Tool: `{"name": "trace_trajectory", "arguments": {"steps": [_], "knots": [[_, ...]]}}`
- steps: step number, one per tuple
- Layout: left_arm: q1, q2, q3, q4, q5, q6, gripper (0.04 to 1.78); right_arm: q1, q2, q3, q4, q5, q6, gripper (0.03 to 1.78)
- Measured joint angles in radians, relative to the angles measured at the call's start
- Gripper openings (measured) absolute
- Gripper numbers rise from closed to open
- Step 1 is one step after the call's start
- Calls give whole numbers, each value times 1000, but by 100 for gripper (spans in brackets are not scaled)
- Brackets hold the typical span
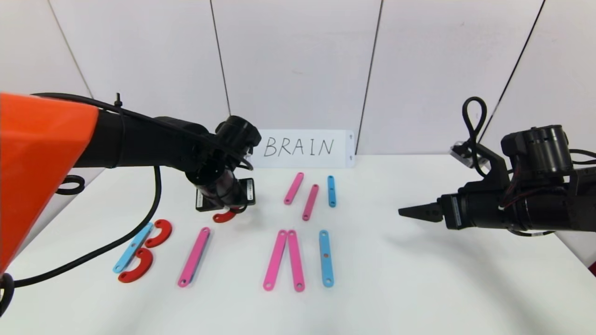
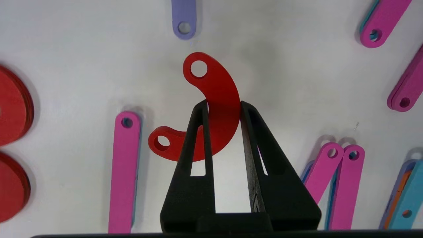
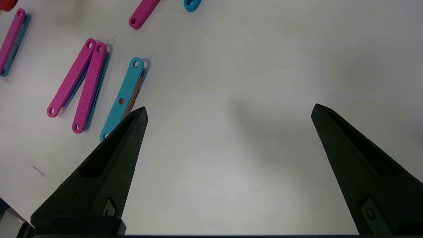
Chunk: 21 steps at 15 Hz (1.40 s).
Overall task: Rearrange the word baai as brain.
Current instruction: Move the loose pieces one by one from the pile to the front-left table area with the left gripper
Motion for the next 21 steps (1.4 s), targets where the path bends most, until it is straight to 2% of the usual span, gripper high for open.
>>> {"name": "trace_trajectory", "arguments": {"steps": [4, 21], "knots": [[-21, 31, -65, 143, 57, -191, 31, 1, 0, 0, 0, 0, 0, 173], [-36, 74, 17, 126, 52, -220, 31, 0, 1, 1, 0, 0, 1, 173]]}}
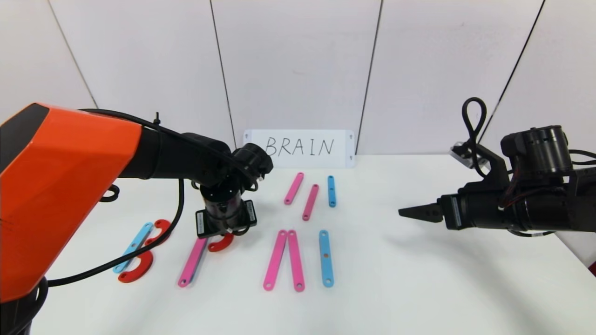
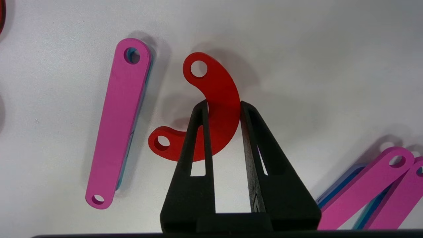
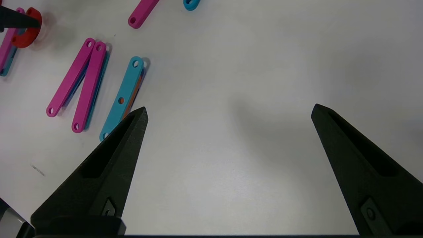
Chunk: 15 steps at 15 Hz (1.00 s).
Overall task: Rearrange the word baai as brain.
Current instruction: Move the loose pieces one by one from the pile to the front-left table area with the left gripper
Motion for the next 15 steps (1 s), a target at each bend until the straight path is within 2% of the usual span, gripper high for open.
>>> {"name": "trace_trajectory", "arguments": {"steps": [10, 13, 15], "knots": [[11, 16, -6, 0, 6, 19, 33, 0, 3, 1, -1, 0, 0, 173], [11, 21, -17, 0, 7, 20, 54, 1, 3, 1, -1, 0, 0, 173], [15, 24, -30, 0, 7, 20, 84, 3, 3, 3, -1, 0, 0, 173]]}}
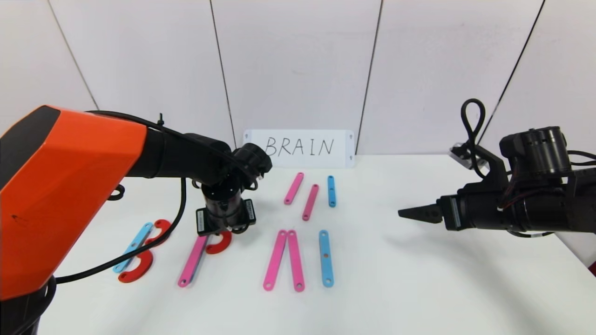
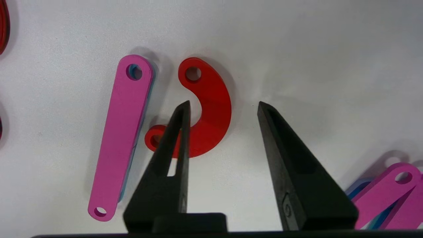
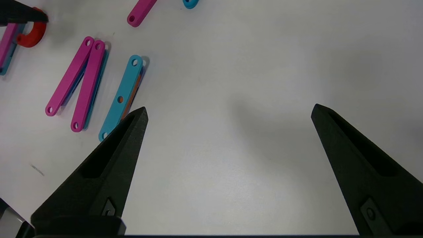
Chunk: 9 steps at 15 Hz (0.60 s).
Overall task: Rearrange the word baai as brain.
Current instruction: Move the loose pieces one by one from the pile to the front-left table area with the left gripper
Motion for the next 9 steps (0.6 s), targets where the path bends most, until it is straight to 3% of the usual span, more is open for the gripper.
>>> {"name": "trace_trajectory", "arguments": {"steps": [3, 5, 9], "knots": [[0, 1, -24, 1, -4, 0, 134, 0, 0, 0, 0, 0, 0, 173], [0, 2, -48, 3, -6, 1, 158, 0, 0, 0, 0, 0, 0, 173], [22, 11, -104, 2, -6, 73, 175, 0, 0, 0, 1, 0, 0, 173]]}}
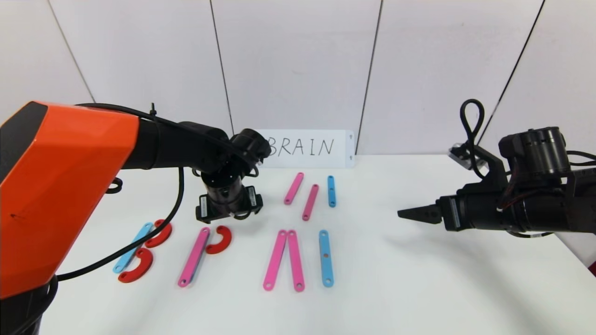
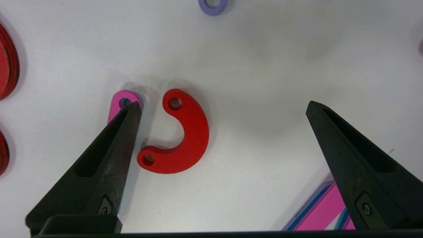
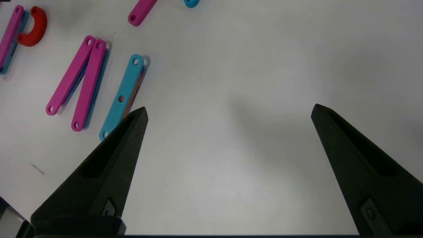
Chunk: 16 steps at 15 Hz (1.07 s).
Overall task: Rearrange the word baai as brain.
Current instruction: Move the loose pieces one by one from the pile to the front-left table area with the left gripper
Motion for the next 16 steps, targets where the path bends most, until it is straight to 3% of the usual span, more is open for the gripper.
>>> {"name": "trace_trajectory", "arguments": {"steps": [7, 12, 16], "knots": [[114, 126, -209, 0, -2, 117, 175, 0, 0, 1, 0, -1, 0, 173], [144, 181, -241, -23, -47, 160, 173, 0, 0, 1, -1, -2, 0, 173], [148, 190, -242, -39, -46, 171, 141, 0, 1, 1, -1, -2, 0, 173]]}}
